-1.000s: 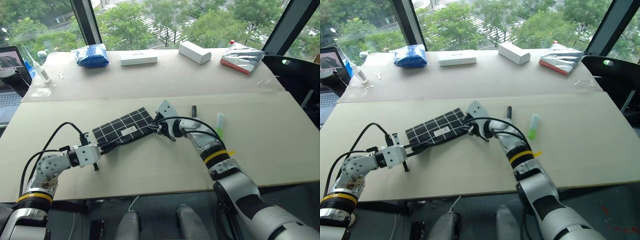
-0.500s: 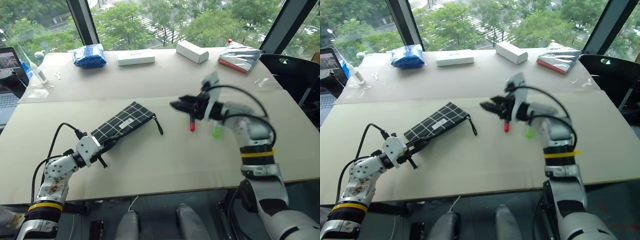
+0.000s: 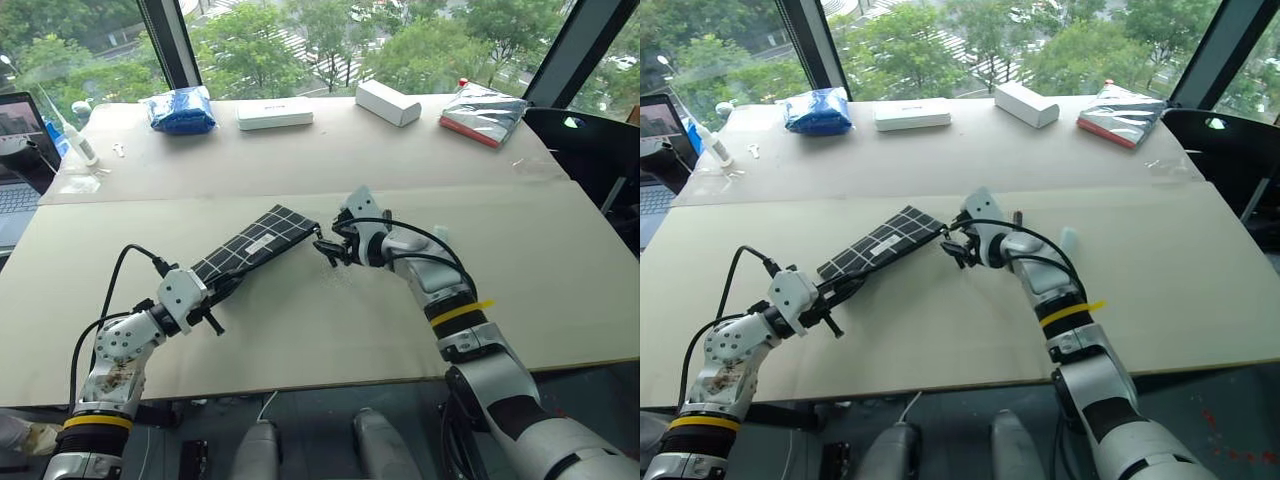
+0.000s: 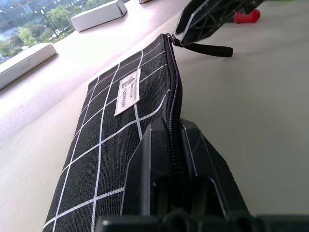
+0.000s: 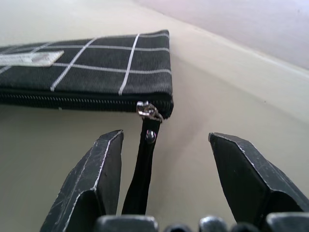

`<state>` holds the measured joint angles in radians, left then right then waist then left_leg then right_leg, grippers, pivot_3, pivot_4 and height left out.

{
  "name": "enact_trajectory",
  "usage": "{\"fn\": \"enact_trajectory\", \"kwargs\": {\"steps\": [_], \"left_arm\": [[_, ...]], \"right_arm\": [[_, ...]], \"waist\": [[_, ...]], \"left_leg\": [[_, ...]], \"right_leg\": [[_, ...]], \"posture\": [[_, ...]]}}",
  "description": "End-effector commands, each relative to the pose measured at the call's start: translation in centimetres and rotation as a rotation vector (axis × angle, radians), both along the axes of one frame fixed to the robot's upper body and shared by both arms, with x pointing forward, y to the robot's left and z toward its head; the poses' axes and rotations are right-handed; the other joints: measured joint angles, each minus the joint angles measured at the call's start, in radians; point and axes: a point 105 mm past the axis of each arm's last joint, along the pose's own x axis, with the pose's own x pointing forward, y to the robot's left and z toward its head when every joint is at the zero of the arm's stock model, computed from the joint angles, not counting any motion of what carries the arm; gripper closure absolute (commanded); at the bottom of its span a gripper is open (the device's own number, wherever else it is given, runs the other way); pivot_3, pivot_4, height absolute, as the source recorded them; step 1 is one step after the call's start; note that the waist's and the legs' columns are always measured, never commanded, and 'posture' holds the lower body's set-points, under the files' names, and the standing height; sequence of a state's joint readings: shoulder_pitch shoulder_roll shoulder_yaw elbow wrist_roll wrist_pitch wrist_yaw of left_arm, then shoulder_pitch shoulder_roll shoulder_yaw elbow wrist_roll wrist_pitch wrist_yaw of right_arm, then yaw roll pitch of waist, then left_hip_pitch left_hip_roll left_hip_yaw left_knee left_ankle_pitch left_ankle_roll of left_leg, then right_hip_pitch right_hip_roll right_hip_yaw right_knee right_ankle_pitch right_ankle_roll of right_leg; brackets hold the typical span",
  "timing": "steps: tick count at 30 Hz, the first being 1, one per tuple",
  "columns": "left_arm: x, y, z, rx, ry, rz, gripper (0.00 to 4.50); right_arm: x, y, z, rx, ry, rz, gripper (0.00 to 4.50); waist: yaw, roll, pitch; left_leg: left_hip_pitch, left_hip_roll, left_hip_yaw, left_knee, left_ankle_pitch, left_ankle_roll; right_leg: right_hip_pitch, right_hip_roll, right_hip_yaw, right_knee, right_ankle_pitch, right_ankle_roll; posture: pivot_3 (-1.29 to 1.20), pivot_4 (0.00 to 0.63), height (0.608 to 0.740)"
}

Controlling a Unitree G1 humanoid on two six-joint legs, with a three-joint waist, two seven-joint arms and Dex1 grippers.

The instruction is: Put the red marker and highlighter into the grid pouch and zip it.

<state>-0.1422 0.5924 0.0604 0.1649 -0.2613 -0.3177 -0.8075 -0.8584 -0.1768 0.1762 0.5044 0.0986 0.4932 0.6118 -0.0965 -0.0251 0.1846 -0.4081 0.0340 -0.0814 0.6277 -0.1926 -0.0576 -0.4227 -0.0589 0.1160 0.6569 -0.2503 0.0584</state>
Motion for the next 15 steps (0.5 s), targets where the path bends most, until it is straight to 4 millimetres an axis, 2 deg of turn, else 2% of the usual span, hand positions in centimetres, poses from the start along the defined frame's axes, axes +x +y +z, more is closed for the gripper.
{"fn": "enact_trajectory", "kwargs": {"steps": [1, 4, 8, 13, 14, 15], "left_arm": [[0.12, 0.15, 1.4, -0.02, -0.043, 0.014, 4.5], [0.22, 0.16, 1.57, -0.024, -0.045, 0.016, 4.5], [0.28, 0.21, 1.67, -0.026, -0.045, 0.02, 4.5], [0.4, 0.06, 1.6, -0.026, -0.042, 0.021, 4.5], [0.43, 0.01, 1.6, -0.027, -0.042, 0.021, 4.5], [0.45, -0.03, 1.59, -0.027, -0.042, 0.02, 4.5]], "right_arm": [[0.2, 0.98, 1.45, 0.017, -0.055, 0.03, 1.36], [0.45, 1.07, 0.86, 0.008, -0.049, 0.021, 1.36], [0.66, 1.05, 0.86, 0.026, -0.052, 0.011, 2.39], [0.02, 1.63, 1.05, 0.043, -0.053, 0.061, 4.17], [-0.13, 1.77, 1.02, 0.037, -0.056, 0.073, 4.44], [-0.29, 1.92, 0.98, 0.032, -0.058, 0.087, 4.44]], "waist": [[0.0, 0.0, 0.0], [-0.001, 0.0, 0.0], [0.0, 0.0, 0.0], [0.0, 0.0, 0.0], [0.0, 0.0, 0.0], [0.0, 0.0, 0.0]], "left_leg": [[0.0, 0.0, 0.0, 0.0, 0.0, 0.0], [0.0, 0.0, 0.0, 0.0, 0.0, 0.0], [0.0, 0.0, 0.0, 0.0, 0.0, 0.0], [0.0, 0.0, 0.0, 0.0, 0.0, 0.0], [0.0, 0.0, 0.0, 0.0, 0.0, 0.0], [0.0, 0.0, 0.0, 0.0, 0.0, 0.0]], "right_leg": [[0.0, 0.0, 0.0, 0.0, 0.0, 0.0], [0.0, 0.0, 0.0, 0.0, 0.0, 0.0], [0.0, 0.0, 0.0, 0.0, 0.0, 0.0], [0.0, 0.0, 0.0, 0.0, 0.0, 0.0], [0.0, 0.0, 0.0, 0.0, 0.0, 0.0], [0.0, 0.0, 0.0, 0.0, 0.0, 0.0]], "posture": [[0.0, 0.15, 0.74], [0.0, 0.15, 0.74], [0.0, 0.15, 0.74], [0.0, 0.15, 0.74], [0.0, 0.15, 0.74], [0.0, 0.15, 0.74]]}}
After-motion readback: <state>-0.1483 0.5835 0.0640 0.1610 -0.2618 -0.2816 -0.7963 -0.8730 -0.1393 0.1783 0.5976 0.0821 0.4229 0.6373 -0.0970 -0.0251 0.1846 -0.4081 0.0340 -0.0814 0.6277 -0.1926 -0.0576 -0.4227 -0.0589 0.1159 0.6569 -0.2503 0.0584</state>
